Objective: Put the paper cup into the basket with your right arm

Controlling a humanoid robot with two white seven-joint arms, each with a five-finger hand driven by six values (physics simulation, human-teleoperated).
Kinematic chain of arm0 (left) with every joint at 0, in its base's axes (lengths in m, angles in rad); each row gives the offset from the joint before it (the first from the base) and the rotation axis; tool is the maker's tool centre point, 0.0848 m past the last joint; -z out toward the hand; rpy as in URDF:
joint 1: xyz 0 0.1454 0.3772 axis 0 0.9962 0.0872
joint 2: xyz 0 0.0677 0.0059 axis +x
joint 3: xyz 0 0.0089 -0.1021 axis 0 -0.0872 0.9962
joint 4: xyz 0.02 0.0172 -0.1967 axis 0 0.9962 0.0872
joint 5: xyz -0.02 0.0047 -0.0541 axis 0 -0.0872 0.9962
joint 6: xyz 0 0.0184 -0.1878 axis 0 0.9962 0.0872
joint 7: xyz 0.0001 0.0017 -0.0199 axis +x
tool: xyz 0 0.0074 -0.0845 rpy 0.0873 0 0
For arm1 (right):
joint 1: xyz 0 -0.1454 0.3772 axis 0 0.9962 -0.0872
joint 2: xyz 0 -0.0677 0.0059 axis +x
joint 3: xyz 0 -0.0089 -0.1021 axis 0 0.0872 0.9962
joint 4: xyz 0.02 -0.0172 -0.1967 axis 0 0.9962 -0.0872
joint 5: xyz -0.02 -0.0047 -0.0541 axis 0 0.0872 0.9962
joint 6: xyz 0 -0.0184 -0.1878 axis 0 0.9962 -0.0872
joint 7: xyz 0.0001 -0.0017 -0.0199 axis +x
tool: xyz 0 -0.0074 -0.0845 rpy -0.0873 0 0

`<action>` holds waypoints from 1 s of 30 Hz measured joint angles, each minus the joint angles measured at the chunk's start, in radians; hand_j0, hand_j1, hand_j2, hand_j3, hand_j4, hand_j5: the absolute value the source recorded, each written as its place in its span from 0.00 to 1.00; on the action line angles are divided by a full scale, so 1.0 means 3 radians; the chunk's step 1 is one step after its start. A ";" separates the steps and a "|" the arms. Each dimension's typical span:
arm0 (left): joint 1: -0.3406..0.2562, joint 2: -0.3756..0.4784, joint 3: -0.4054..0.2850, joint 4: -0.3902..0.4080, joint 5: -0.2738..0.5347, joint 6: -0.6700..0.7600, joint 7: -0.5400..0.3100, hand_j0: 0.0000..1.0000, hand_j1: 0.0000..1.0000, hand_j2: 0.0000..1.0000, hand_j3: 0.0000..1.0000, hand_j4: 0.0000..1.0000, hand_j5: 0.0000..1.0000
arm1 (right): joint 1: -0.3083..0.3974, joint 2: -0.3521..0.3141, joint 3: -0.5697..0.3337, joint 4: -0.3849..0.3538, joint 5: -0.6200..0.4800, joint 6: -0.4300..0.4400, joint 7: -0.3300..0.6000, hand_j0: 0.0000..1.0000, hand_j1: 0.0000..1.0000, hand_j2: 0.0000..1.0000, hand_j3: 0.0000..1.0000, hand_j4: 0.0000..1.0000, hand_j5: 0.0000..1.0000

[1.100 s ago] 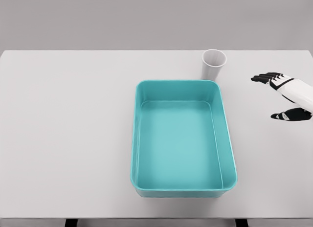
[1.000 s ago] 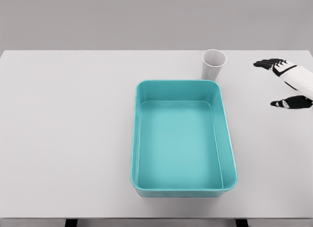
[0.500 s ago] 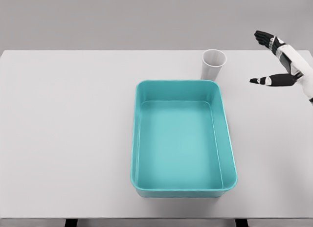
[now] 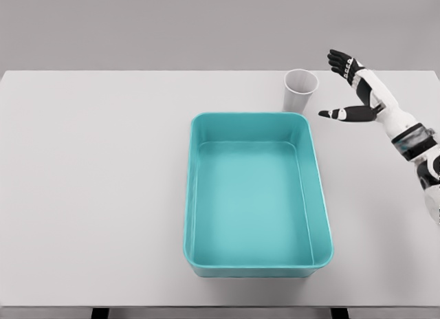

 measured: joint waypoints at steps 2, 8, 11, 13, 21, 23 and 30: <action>0.0000 0.0000 0.0000 0.0000 0.0000 0.0000 0.0000 1.00 1.00 1.00 1.00 1.00 1.00 | -0.0092 0.0064 0.0047 0.0096 0.0034 -0.0004 0.0000 1.00 1.00 1.00 1.00 1.00 1.00; 0.0000 0.0000 0.0000 -0.0001 0.0000 0.0000 0.0000 1.00 1.00 1.00 1.00 1.00 1.00 | -0.0169 0.0191 0.0134 0.0264 0.0068 -0.0011 0.0000 1.00 1.00 1.00 1.00 1.00 1.00; 0.0000 0.0000 0.0000 0.0000 0.0000 0.0000 0.0000 1.00 1.00 1.00 1.00 1.00 1.00 | -0.0169 0.0221 0.0147 0.0287 0.0072 -0.0011 0.0000 1.00 1.00 1.00 1.00 1.00 1.00; 0.0000 0.0000 0.0000 0.0000 0.0000 0.0000 0.0000 1.00 1.00 1.00 1.00 1.00 1.00 | -0.0174 0.0233 0.0151 0.0296 0.0072 -0.0011 0.0000 1.00 1.00 1.00 1.00 1.00 1.00; 0.0000 0.0000 0.0000 -0.0001 0.0000 0.0000 0.0000 1.00 1.00 1.00 1.00 1.00 1.00 | -0.0230 0.0269 0.0174 0.0308 0.0072 -0.0010 0.0000 1.00 1.00 1.00 1.00 1.00 1.00; 0.0000 0.0000 0.0000 -0.0001 0.0000 0.0000 0.0000 1.00 1.00 1.00 1.00 1.00 1.00 | -0.0235 0.0277 0.0185 0.0310 0.0072 -0.0010 0.0000 1.00 1.00 1.00 1.00 1.00 1.00; 0.0000 0.0000 0.0000 -0.0001 0.0000 0.0000 0.0000 1.00 1.00 1.00 1.00 1.00 1.00 | -0.0302 0.0365 0.0219 0.0395 0.0072 -0.0009 0.0000 1.00 1.00 1.00 1.00 1.00 1.00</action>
